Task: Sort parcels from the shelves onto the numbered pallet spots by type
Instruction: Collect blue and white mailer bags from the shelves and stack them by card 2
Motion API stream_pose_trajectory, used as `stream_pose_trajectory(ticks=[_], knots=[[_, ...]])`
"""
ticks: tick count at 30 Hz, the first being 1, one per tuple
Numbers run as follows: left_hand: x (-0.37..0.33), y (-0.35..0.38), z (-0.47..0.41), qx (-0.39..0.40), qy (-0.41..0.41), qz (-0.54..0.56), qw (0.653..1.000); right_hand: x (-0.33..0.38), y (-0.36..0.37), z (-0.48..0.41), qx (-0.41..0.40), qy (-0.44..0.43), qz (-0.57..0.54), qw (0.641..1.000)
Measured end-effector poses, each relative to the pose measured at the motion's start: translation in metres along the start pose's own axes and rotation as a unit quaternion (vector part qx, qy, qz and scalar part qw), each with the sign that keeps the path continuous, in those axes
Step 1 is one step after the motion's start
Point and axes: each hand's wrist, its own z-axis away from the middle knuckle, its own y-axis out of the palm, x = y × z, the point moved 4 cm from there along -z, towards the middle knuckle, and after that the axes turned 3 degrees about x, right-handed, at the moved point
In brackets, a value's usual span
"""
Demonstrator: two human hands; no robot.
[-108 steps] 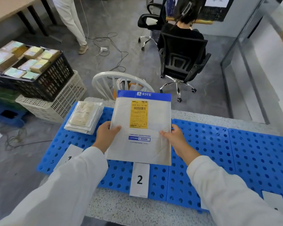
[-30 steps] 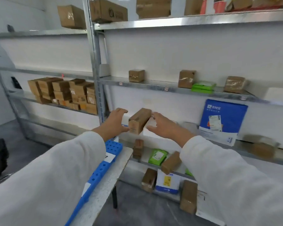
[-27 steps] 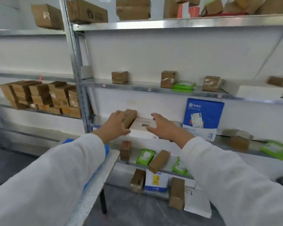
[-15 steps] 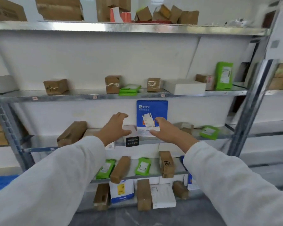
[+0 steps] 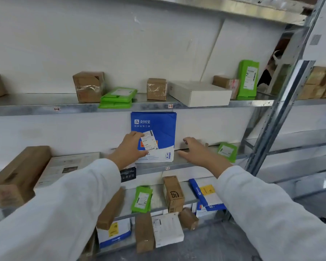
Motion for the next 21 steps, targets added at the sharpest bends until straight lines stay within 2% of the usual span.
stream_pose_trajectory(ticks=[5, 12, 16, 21], knots=[[0.043, 0.022, -0.061, 0.038, -0.028, 0.016, 0.999, -0.011, 0.018, -0.070, 0.031, 0.025, 0.016, 0.999], [0.083, 0.055, -0.123, 0.051, -0.068, 0.030, 0.996, -0.033, 0.042, -0.144, 0.051, 0.035, -0.008, 0.998], [0.096, 0.064, -0.162, 0.023, -0.089, 0.034, 0.995, -0.052, 0.043, -0.189, 0.050, 0.034, -0.044, 0.997], [0.117, 0.072, -0.200, 0.001, -0.146, 0.003, 0.989, -0.083, 0.049, -0.254, 0.087, 0.067, -0.053, 0.993]])
